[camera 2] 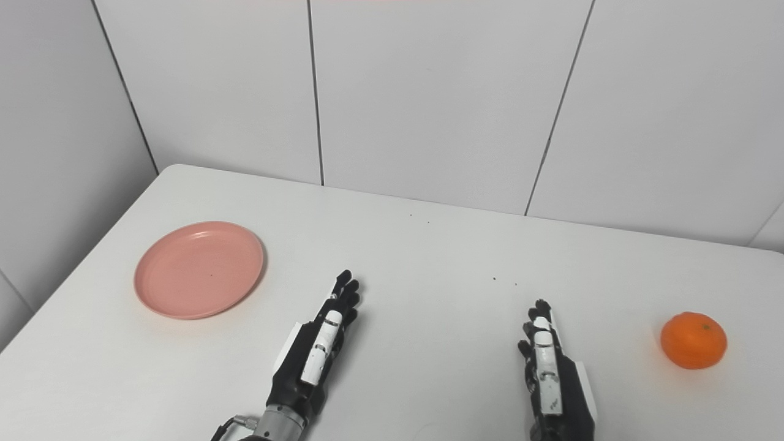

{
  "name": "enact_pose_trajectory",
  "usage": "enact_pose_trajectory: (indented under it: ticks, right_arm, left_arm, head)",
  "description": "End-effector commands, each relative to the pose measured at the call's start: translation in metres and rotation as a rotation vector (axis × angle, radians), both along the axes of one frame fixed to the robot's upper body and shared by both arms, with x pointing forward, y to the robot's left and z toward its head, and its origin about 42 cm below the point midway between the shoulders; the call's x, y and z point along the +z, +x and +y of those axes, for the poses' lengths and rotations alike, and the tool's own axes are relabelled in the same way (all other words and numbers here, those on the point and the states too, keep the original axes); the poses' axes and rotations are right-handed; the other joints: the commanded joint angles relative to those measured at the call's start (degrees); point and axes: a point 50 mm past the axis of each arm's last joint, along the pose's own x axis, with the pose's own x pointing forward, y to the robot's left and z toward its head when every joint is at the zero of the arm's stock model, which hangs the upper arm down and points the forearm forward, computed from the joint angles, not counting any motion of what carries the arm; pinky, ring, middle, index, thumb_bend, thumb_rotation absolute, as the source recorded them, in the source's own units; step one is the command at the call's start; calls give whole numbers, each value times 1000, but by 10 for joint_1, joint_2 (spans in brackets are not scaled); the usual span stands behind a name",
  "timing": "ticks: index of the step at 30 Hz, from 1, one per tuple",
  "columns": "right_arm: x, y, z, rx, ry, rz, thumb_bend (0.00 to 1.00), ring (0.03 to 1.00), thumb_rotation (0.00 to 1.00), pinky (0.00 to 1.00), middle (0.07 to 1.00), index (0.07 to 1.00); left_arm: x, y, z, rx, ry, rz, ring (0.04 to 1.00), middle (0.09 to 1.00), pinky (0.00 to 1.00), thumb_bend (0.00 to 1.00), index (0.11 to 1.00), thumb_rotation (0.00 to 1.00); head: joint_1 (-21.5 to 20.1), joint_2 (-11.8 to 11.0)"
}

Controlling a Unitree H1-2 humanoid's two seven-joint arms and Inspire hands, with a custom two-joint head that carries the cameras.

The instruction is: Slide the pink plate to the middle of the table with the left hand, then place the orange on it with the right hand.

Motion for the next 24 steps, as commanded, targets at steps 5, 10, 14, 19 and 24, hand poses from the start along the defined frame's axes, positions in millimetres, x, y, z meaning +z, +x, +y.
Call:
enact_pose_trajectory:
  ticks: [5, 10, 14, 19, 24]
  right_arm:
    - [17, -1, 2, 22, 24, -91, 261, 1000, 1000, 1000, 1000, 1000]
    - [16, -1, 2, 25, 12, -89, 253, 1000, 1000, 1000, 1000, 1000]
    - [15, -1, 3, 29, 16, -87, 248, 1000, 1000, 1000, 1000, 1000]
    - [14, 1, 1, 33, 6, -92, 235, 1000, 1000, 1000, 1000, 1000]
    - [13, 3, -1, 27, 0, -94, 232, 1000, 1000, 1000, 1000, 1000]
  left_arm:
    - [7, 4, -13, -12, -10, -23, 1000, 1000, 1000, 371, 1000, 1000]
    - [7, 4, -13, -8, -5, -27, 1000, 1000, 1000, 372, 1000, 1000]
    - [7, 6, -11, -7, 2, -34, 1000, 1000, 1000, 388, 1000, 1000]
    - [10, 12, -8, -11, 1, -53, 1000, 1000, 1000, 394, 1000, 1000]
    - [18, 19, -5, -11, 18, -75, 986, 1000, 984, 397, 998, 1000]
  head:
    - [1, 0]
    - [1, 1]
    - [4, -2]
    - [8, -3]
    - [18, -5]
